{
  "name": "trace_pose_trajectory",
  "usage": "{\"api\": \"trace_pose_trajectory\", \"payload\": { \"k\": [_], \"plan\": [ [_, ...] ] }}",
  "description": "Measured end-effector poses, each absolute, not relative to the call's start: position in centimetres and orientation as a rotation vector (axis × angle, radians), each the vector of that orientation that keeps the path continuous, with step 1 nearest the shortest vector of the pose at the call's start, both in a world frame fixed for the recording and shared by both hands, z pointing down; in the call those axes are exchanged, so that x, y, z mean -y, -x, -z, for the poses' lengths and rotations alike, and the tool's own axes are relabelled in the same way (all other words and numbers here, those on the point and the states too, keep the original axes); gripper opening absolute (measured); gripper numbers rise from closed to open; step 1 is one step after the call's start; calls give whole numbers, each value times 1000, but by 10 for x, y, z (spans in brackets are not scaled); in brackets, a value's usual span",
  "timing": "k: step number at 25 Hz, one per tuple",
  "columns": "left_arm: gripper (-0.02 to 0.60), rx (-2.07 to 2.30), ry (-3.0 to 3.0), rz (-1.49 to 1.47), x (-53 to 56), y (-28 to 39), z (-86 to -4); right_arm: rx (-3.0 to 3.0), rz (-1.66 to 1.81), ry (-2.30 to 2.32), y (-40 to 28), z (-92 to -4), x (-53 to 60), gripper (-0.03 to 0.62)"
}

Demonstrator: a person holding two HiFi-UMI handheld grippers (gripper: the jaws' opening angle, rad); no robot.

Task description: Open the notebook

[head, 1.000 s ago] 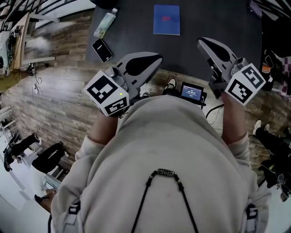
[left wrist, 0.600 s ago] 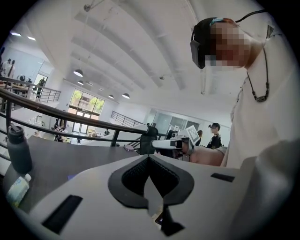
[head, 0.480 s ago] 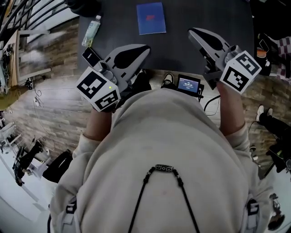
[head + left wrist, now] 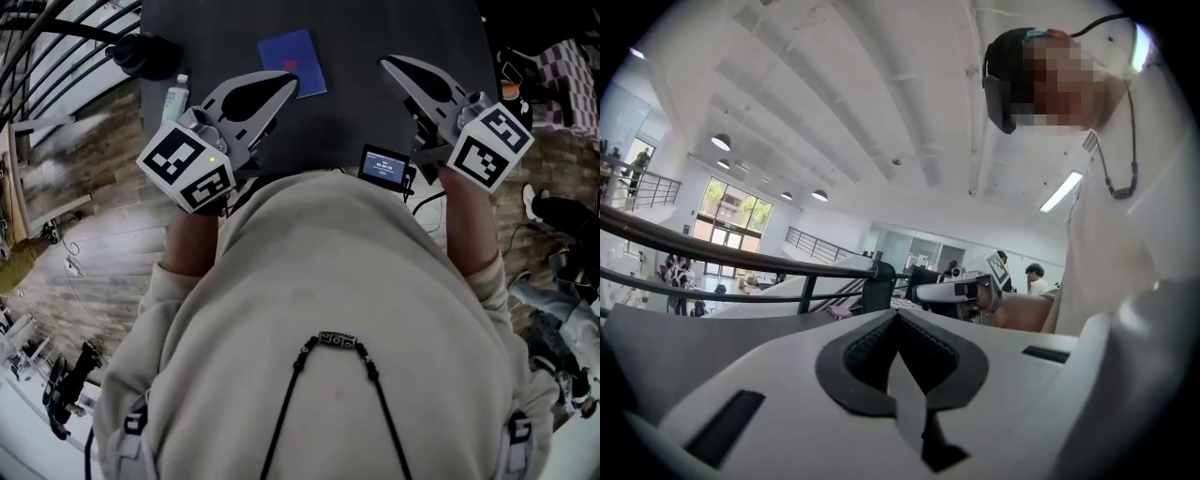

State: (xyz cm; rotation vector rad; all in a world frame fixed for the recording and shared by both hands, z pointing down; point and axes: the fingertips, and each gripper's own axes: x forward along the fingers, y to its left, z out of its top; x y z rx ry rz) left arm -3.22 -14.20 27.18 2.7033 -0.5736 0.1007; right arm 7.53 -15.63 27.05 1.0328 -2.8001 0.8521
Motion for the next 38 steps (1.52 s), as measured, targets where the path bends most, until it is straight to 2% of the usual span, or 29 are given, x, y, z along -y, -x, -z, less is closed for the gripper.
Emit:
{"api": "trace_pose_trajectory", "payload": {
  "k": [8,15,25,30,38],
  "plan": [
    [2,456,-2699,-113,173,69,-284,2725,-794,-1152,-46,-258,181,15],
    [2,362,-2696,-162,182,70,-312,2644,-791,-1237,-43,-265,183,15],
    [2,499,-2630,-302,205,64,-347,2666,-842,-1135,-53,-284,214,15],
    [2,551,-2609,-333,184,49,-347,2683,-859,-1086,-65,-293,207,15],
    [2,594,-2533,-394,183,61,-373,2682,-910,-1001,-50,-310,228,15]
  ]
}}
